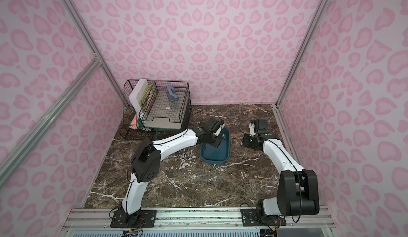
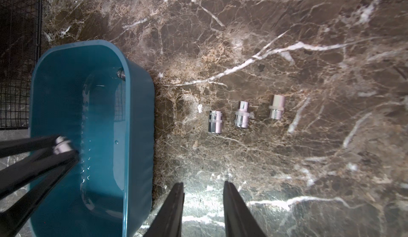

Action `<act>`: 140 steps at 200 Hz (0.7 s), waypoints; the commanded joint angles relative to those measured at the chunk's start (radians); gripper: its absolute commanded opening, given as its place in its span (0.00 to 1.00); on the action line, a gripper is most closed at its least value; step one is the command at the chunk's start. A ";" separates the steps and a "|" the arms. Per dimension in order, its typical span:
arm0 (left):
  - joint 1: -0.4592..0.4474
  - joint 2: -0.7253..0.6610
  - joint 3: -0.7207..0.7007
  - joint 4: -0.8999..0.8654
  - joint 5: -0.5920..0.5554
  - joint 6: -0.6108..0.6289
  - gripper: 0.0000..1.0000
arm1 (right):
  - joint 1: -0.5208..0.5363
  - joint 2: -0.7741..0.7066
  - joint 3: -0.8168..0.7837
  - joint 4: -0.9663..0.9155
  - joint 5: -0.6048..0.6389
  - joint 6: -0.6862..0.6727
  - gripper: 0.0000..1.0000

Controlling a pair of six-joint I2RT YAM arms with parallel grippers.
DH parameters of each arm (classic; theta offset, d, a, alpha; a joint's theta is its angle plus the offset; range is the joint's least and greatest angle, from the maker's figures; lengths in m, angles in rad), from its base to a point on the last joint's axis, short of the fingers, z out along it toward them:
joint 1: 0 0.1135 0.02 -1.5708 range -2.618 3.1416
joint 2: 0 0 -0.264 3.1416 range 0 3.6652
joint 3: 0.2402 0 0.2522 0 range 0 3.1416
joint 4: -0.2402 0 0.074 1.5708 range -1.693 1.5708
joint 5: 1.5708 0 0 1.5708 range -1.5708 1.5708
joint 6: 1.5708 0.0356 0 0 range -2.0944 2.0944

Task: Take out the socket from the storage box
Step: Pick up the socket head from the storage box, then place the socket head at the center of the board.

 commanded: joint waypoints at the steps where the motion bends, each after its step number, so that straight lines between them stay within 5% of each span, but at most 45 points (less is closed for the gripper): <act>1: 0.000 -0.100 -0.105 0.050 -0.020 -0.048 0.25 | 0.001 -0.003 -0.004 0.031 -0.009 0.004 0.35; 60: 0.001 -0.349 -0.412 0.097 -0.093 -0.121 0.24 | 0.007 0.005 -0.005 0.038 -0.019 0.009 0.35; 140: 0.033 -0.417 -0.589 0.151 -0.158 -0.174 0.23 | 0.031 0.008 -0.006 0.037 -0.012 0.021 0.35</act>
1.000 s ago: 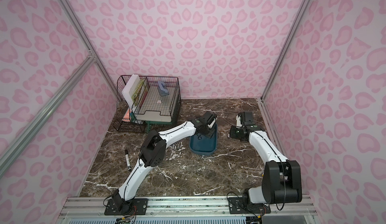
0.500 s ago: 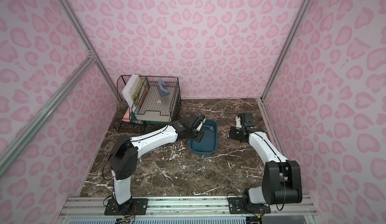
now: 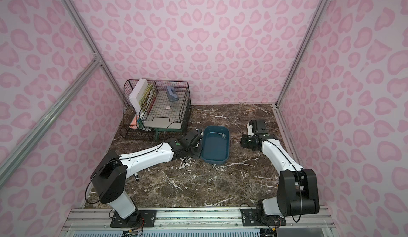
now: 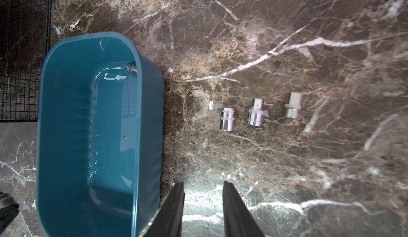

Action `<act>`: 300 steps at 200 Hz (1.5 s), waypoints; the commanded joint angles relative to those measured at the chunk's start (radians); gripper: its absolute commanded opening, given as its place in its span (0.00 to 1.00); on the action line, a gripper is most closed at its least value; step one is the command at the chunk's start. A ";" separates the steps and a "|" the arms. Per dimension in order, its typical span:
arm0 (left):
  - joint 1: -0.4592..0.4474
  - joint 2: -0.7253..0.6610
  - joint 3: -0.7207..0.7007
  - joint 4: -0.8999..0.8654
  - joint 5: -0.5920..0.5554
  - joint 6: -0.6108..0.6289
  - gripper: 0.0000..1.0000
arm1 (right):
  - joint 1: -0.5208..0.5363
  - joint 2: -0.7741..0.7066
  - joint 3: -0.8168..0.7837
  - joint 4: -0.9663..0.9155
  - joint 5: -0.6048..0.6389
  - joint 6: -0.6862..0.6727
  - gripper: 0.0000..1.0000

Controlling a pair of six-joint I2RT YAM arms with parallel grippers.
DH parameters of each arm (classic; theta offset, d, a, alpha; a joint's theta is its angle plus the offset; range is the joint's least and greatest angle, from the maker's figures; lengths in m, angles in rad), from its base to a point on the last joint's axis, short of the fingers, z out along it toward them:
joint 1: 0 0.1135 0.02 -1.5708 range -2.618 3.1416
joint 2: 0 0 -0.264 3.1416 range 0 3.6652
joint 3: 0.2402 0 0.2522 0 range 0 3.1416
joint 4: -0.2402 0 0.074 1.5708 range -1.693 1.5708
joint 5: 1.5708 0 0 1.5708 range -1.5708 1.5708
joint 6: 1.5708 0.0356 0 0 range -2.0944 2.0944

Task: Take out the socket from the storage box
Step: Place the socket head at the center of the board.

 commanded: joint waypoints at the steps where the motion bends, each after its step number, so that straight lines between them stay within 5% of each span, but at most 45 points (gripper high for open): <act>1: 0.016 0.006 -0.018 0.042 -0.026 -0.025 0.23 | 0.007 0.004 0.000 0.027 0.002 0.009 0.35; 59: 0.065 0.112 0.008 0.114 0.033 -0.065 0.22 | 0.013 0.003 0.002 0.029 0.001 0.013 0.35; 125: 0.071 0.231 0.094 0.112 -0.036 -0.101 0.22 | 0.015 0.002 -0.001 0.022 0.010 0.008 0.34; 260: 0.072 0.263 0.064 0.119 -0.088 -0.133 0.26 | 0.015 -0.027 0.012 0.011 0.015 0.004 0.34; 300: 0.073 0.245 0.048 0.121 -0.080 -0.141 0.34 | 0.014 -0.028 0.007 0.012 0.015 0.004 0.34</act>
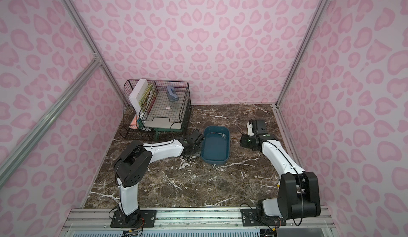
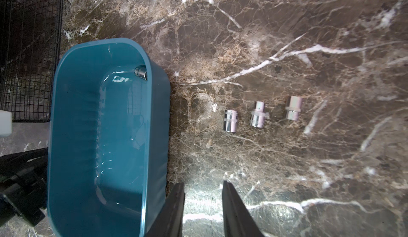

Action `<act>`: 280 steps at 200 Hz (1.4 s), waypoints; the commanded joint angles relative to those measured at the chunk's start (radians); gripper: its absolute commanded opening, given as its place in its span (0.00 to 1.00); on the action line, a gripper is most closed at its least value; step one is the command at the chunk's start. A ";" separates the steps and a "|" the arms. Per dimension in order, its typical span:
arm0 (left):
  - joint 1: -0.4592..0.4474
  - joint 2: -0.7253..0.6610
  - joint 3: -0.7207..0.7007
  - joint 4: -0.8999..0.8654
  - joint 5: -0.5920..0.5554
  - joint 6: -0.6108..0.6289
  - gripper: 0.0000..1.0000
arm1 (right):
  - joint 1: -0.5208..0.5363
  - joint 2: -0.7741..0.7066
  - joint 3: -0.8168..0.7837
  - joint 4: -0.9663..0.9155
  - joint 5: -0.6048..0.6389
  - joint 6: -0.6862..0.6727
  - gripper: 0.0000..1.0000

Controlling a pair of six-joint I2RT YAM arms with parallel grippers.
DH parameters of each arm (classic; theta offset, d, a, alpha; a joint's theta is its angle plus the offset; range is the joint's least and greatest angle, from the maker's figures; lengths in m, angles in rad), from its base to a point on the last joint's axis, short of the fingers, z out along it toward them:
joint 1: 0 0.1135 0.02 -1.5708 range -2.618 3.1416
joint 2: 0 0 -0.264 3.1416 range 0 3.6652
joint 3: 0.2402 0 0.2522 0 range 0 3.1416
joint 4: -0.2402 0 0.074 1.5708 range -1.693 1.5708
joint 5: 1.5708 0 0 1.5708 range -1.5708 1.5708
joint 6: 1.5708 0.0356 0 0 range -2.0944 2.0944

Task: Take out the socket from the storage box
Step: Place the socket head at the center of the board.

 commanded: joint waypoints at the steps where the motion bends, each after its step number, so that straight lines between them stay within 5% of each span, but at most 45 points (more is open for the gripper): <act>1: 0.001 -0.017 -0.009 0.018 -0.001 -0.010 0.34 | 0.001 -0.001 0.003 0.015 0.010 -0.002 0.34; 72: 0.000 -0.060 -0.025 -0.006 -0.012 -0.011 0.41 | 0.012 -0.005 0.037 0.013 -0.006 -0.011 0.34; 118: 0.003 -0.156 -0.040 -0.045 -0.016 0.016 0.43 | 0.106 0.024 0.137 0.014 0.008 -0.051 0.35; 189: 0.008 -0.363 -0.066 -0.113 -0.023 0.037 0.46 | 0.287 0.283 0.399 0.003 0.102 -0.129 0.32; 280: 0.007 -0.494 -0.137 -0.112 -0.016 0.014 0.48 | 0.288 0.548 0.558 -0.025 0.176 -0.176 0.28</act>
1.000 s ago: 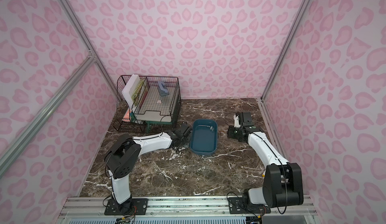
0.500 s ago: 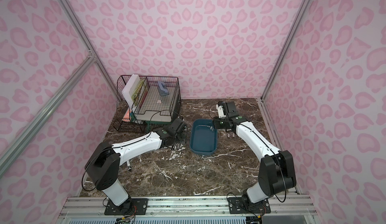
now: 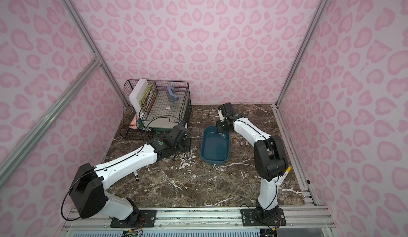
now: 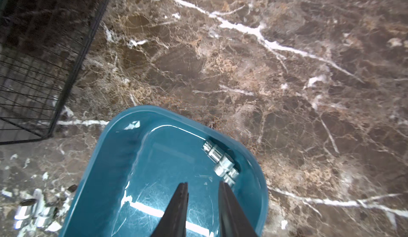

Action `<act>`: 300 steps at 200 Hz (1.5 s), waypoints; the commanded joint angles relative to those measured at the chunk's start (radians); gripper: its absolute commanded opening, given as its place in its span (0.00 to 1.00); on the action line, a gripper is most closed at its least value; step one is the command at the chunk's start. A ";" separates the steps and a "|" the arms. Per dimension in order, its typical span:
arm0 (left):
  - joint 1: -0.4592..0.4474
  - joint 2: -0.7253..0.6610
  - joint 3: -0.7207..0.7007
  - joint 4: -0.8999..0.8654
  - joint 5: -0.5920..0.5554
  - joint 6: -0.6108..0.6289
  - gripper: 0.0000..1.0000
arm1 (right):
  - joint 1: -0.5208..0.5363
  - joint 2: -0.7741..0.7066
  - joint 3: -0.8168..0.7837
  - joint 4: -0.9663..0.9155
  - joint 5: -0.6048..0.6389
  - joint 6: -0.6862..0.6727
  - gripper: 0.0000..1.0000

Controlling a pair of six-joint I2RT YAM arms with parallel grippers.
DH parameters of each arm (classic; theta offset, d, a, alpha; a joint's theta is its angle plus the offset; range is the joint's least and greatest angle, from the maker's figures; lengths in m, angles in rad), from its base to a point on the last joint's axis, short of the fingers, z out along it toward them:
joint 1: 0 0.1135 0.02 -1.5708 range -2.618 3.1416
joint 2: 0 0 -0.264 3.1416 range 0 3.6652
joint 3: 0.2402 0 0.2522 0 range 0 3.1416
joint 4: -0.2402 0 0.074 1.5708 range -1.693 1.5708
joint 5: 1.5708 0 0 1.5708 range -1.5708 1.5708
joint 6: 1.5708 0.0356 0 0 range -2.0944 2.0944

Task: Take out the socket from the storage box
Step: Place the socket head at the center of the board, then pick up the socket head from the storage box.

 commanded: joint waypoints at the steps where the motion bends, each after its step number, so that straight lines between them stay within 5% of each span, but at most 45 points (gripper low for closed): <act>1: 0.001 -0.014 -0.008 -0.005 -0.004 -0.008 0.48 | 0.000 0.027 0.008 0.009 0.015 -0.024 0.28; 300: 0.002 -0.030 -0.011 -0.011 0.014 0.006 0.47 | -0.002 0.243 0.112 -0.023 -0.007 -0.129 0.37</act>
